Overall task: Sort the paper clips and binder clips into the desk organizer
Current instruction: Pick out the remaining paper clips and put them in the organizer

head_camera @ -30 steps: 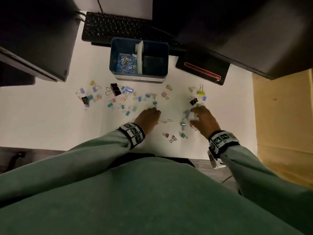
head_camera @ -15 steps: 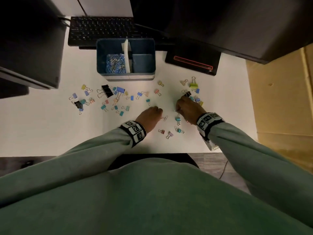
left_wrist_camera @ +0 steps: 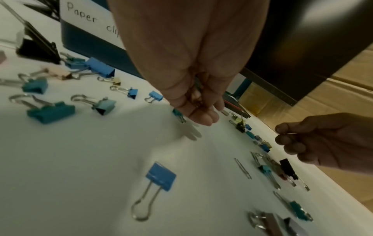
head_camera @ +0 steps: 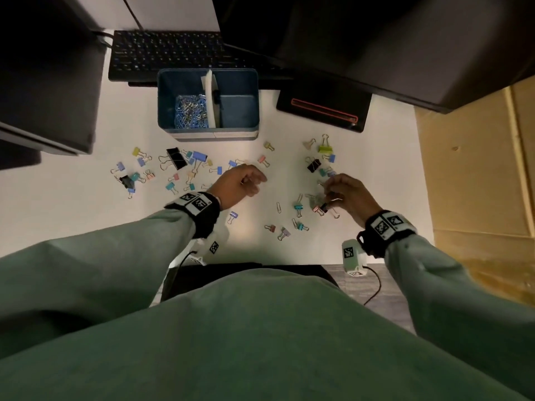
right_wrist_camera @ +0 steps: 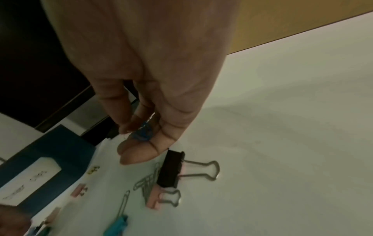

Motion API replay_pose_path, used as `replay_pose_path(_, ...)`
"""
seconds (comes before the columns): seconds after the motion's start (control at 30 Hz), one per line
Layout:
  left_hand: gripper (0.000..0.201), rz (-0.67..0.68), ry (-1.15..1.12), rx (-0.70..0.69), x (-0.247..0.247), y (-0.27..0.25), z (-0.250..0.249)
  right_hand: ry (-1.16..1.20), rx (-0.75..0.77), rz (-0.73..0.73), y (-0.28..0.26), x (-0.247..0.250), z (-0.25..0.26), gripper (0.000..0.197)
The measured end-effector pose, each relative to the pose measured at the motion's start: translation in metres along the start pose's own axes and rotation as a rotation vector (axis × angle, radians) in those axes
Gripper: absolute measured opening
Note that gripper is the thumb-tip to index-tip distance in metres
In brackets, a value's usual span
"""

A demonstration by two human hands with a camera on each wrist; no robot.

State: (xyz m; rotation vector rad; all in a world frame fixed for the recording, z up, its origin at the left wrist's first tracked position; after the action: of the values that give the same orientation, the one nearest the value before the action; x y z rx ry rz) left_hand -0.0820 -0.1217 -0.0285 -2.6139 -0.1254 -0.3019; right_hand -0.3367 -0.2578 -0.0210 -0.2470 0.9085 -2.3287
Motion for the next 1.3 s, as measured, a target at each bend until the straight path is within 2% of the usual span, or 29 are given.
replay_pose_path(0.03, 0.024, 0.001, -0.025, 0.035, -0.003, 0.002, -0.001, -0.049, -0.001, -0.032, 0.0, -0.002, 0.0, 0.011)
replay_pose_path(0.07, 0.02, 0.006, -0.056, 0.067, -0.007, 0.004, -0.002, -0.194, 0.023, -0.077, 0.002, -0.005, 0.0, 0.013)
replay_pose_path(0.17, 0.012, 0.002, -0.048, 0.102, -0.021, 0.008, -0.005, -0.848, 0.144, -0.183, 0.005, -0.017, -0.004, 0.028)
replay_pose_path(0.23, 0.007, -0.003, 0.168, 0.041, -0.027, 0.009, -0.005, -1.105, 0.174, -0.207, 0.007, -0.024, -0.011, 0.045)
replay_pose_path(0.3, 0.011, 0.074, 0.429, -0.077, -0.035, 0.01, -0.005, -1.227, 0.159, -0.219, 0.01, -0.031, -0.018, 0.053)
replay_pose_path(0.4, 0.022, 0.199, 0.674, -0.189, -0.049, 0.009, 0.003, -1.271, 0.167, -0.219, 0.011, -0.041, -0.02, 0.037)
replay_pose_path(0.53, 0.009, 0.209, 0.819, -0.293, -0.06, 0.009, 0.006, -1.269, 0.187, -0.17, 0.01, -0.046, -0.018, 0.024)
replay_pose_path(0.63, 0.008, 0.202, 0.835, -0.278, -0.061, 0.008, 0.006, -1.11, 0.154, -0.148, 0.012, -0.04, -0.016, 0.019)
replay_pose_path(0.7, 0.005, 0.169, 0.768, -0.228, -0.051, 0.005, 0.004, -0.949, 0.164, -0.139, 0.012, -0.037, -0.01, 0.017)
replay_pose_path(0.87, 0.007, -0.138, 0.462, -0.141, 0.014, -0.017, -0.021, -0.628, 0.19, -0.022, 0.011, -0.06, 0.021, 0.012)
replay_pose_path(0.97, 0.008, -0.345, 0.327, -0.085, 0.07, -0.021, -0.043, -0.504, 0.28, 0.046, 0.027, -0.107, 0.054, 0.002)
replay_pose_path(1.03, 0.009, -0.506, 0.343, -0.074, 0.108, -0.013, -0.053, -0.463, 0.354, 0.086, 0.041, -0.147, 0.085, 0.008)
replay_pose_path(1.1, 0.01, -0.605, 0.449, -0.022, 0.136, 0.0, -0.058, -0.492, 0.413, 0.098, 0.059, -0.189, 0.12, 0.012)
replay_pose_path(1.13, 0.012, -0.614, 0.497, 0.035, 0.145, 0.005, -0.061, -0.558, 0.443, 0.086, 0.071, -0.208, 0.135, 0.014)
replay_pose_path(1.23, 0.025, -0.542, 0.601, 0.168, 0.151, 0.015, -0.062, -0.906, 0.426, 0.047, 0.102, -0.251, 0.165, 0.025)
replay_pose_path(1.3, 0.041, -0.565, 0.659, 0.111, 0.148, 0.012, -0.06, -1.036, 0.402, 0.06, 0.112, -0.257, 0.169, 0.028)
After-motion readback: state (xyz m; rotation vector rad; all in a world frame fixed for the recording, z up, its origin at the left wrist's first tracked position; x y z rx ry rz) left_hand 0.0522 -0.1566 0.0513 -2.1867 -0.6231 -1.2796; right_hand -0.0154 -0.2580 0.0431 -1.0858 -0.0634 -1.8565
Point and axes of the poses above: each hand's wrist, its own y-axis towards the middle knuckle, its own x-axis out of the back of the hand, z = x × y, the point moved 2 cm from there along y, towards the middle knuckle, and after that the axes turned 1 degree about -z, right-handed, at the moved point
